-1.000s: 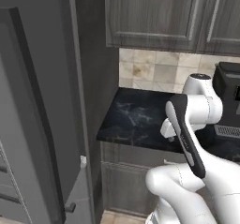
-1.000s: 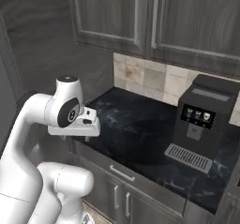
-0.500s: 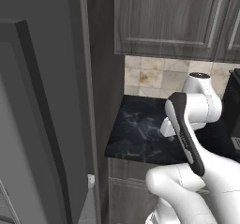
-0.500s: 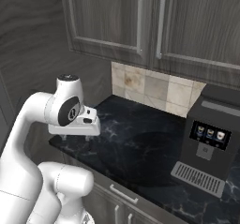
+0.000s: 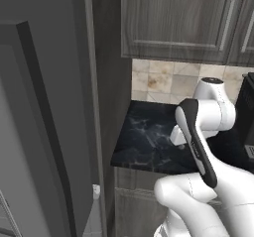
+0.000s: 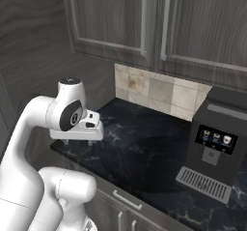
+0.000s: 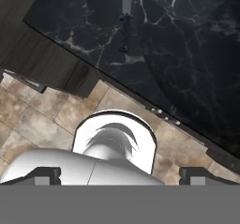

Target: Retrieve the butter from the fridge and place it on a plate on the dining table. Then retrieve the butter knife by the fridge and place it near the plate.

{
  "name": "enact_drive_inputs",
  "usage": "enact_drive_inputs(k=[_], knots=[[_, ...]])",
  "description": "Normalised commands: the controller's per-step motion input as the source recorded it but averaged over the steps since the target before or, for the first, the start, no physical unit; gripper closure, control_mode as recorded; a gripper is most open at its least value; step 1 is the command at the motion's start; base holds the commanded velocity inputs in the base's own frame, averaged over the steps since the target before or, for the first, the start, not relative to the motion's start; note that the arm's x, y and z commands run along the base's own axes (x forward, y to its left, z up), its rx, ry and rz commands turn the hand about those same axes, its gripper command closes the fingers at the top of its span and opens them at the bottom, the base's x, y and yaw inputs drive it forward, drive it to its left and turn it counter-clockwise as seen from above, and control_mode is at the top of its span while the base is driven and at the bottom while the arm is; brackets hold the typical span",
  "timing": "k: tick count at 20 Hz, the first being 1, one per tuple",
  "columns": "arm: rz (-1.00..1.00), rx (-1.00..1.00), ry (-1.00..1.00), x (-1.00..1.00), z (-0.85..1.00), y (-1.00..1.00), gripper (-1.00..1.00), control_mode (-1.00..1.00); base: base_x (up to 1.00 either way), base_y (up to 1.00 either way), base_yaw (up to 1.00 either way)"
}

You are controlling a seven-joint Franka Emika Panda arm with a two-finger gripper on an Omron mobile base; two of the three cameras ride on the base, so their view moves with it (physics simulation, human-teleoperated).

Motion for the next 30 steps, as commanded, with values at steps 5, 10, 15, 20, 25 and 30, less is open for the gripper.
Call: enact_drive_inputs(k=[5, 10, 15, 20, 25, 30], knots=[[-0.09, 0.00, -0.03, 0.26, -0.11, 0.01, -1.00, -1.00, 0.00, 0.00, 0.00], [-0.15, 0.00, -0.05, 0.41, -0.25, 0.06, -1.00, -1.00, 0.00, 0.00, 0.00], [-0.13, -0.01, -0.18, 0.48, -0.54, 0.05, -1.00, -1.00, 0.00, 0.00, 0.00], [0.05, 0.00, -0.01, 0.51, -0.38, 0.03, -1.00, -1.00, 0.00, 0.00, 0.00], [0.12, -0.02, 0.04, 0.50, -0.31, 0.07, -1.00, -1.00, 0.00, 0.00, 0.00], [0.05, -0.01, 0.04, 0.45, -0.31, 0.17, -1.00, -1.00, 0.00, 0.00, 0.00]])
